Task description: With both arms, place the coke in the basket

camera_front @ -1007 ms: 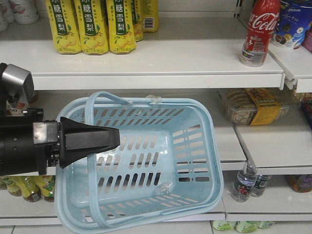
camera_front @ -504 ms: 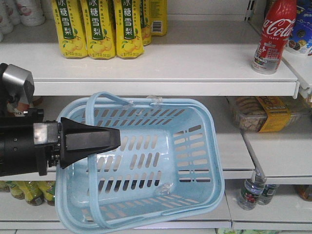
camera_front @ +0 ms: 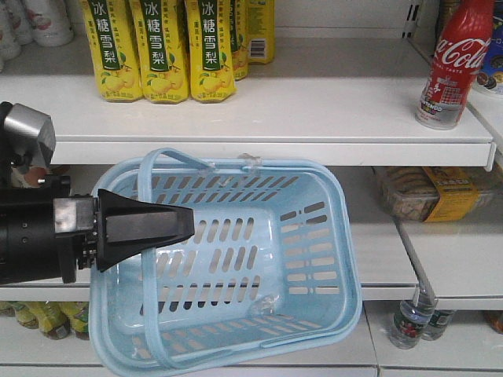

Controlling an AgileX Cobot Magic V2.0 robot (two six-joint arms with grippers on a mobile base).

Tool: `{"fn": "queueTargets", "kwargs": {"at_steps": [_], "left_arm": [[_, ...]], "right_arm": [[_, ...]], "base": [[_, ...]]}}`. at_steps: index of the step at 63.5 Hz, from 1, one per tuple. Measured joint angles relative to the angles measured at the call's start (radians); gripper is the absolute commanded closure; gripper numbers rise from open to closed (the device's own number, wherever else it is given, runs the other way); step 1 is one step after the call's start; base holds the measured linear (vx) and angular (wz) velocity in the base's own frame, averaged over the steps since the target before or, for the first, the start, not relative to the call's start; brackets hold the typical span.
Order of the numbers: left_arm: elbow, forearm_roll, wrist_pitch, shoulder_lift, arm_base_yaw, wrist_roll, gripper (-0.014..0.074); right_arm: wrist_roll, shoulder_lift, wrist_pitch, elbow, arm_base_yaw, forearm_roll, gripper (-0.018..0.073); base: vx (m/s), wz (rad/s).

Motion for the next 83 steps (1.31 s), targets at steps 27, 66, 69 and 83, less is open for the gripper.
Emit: {"fn": "queueTargets", "kwargs": {"at_steps": [27,66,69,83], "left_arm": [[0.0,0.0,0.005,0.0,0.0,0.0,0.0603],[0.0,0.0,0.021,0.0,0.0,0.0,0.0603],[0.0,0.0,0.021,0.0,0.0,0.0,0.0603],[0.0,-0.005,0.021,0.0,-0.001,0.0,0.0603]], "right_arm": [[0.0,0.0,0.0,0.0,0.0,0.0,0.0564],[0.0,0.0,0.0,0.0,0.0,0.0,0.0564],[0.0,0.0,0.0,0.0,0.0,0.0,0.0564],[0.0,0.0,0.0,0.0,0.0,0.0,0.0564]], "base": [[0.05,-0.01],[0.04,-0.02],[0.03,-0.02],[0.02,-0.02]]}}
